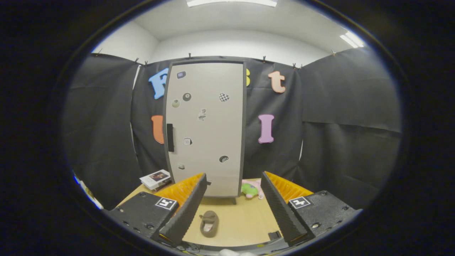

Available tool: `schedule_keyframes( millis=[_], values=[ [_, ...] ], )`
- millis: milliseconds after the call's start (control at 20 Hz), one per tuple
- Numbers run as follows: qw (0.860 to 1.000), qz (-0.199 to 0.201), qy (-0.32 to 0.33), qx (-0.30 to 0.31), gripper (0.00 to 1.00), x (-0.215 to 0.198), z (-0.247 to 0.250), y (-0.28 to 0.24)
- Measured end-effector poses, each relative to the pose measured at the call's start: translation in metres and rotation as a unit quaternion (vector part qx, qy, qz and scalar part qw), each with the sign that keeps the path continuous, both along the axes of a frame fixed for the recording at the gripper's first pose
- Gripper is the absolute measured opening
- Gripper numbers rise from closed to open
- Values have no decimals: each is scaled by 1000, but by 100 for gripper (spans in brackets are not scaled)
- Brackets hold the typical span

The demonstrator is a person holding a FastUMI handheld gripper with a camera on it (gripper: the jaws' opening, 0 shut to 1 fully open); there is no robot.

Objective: Open the shoe cabinet door, grab the shoes and put them into the shoe cabinet, then close the shoe cabinet door.

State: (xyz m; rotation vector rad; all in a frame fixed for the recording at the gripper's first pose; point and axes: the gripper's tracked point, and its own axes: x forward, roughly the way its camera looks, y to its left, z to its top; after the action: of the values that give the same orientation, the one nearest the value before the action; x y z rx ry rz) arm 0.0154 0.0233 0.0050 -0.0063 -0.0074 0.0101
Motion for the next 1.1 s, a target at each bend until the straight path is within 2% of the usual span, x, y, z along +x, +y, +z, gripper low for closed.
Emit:
schedule_keyframes(
  millis=[250, 650, 1100],
  values=[
    [1000, 27, 2, -5, 100, 48, 9, 60],
    [994, 104, -12, 5, 100, 138, 31, 178],
    [992, 129, 1, 2, 100, 259, 36, 263]
  ],
)
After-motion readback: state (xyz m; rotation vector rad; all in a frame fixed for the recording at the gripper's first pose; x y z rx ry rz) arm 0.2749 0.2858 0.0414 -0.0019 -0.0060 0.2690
